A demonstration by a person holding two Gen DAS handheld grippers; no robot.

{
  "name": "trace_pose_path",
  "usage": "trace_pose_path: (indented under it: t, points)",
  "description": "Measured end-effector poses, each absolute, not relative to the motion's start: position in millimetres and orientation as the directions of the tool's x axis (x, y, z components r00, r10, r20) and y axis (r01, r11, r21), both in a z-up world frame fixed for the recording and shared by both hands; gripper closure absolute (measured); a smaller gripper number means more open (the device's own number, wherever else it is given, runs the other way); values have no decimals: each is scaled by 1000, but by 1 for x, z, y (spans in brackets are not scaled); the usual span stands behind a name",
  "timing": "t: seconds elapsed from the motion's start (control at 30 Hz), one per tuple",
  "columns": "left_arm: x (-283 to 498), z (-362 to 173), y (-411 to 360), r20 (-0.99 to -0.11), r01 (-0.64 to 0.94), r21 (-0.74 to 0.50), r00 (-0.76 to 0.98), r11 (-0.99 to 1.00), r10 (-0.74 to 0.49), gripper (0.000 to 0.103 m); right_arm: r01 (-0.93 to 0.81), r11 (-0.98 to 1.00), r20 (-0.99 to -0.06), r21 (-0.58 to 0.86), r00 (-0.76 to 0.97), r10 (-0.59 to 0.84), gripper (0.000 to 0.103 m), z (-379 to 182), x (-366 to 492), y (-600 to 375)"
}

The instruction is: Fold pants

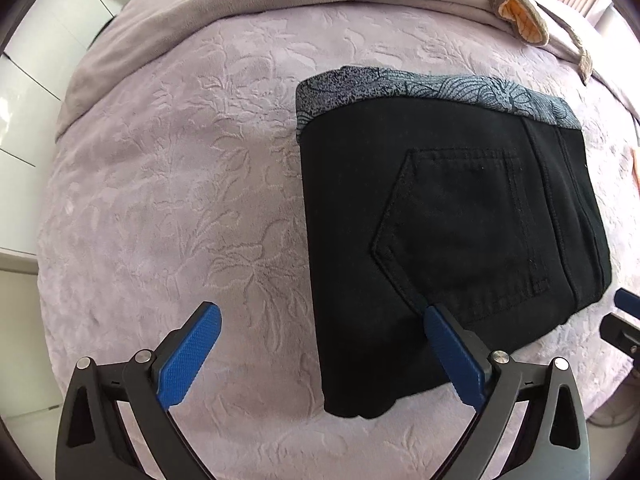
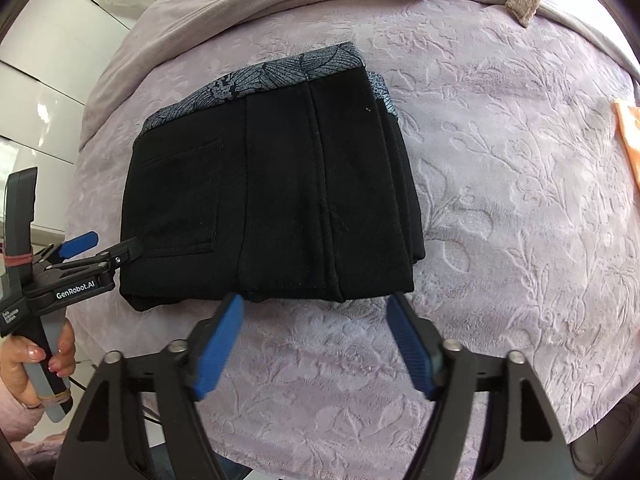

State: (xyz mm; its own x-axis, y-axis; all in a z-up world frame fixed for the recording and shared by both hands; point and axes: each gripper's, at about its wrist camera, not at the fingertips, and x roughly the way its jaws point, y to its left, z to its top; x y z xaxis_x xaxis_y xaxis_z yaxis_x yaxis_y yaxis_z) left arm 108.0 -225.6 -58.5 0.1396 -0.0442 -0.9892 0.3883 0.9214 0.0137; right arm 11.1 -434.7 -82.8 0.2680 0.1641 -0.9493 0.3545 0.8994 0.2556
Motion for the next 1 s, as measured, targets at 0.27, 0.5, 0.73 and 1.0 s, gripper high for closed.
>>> trace_pose_path:
  t: [0.27,0.5,0.73,1.0]
  points:
    - [106,-55,-230,-997,396,-6,70,918,-36,1,394,874,-947,285,255,194,23,-89,8,-444]
    - [108,-56,-237,-998,404,2,59,915,-24,1,410,863,-947,296,247,207,22,-95,6,-456]
    - [118,-55,-249,-998,382,-3,56,924,-26,1,419,851,-942,317,242,232,22,-99,7,-472]
    - [132,-58,-258,-999,366,-5,46,931,-23,1,430,829,-930,356,246,272,22,-103,8,-492]
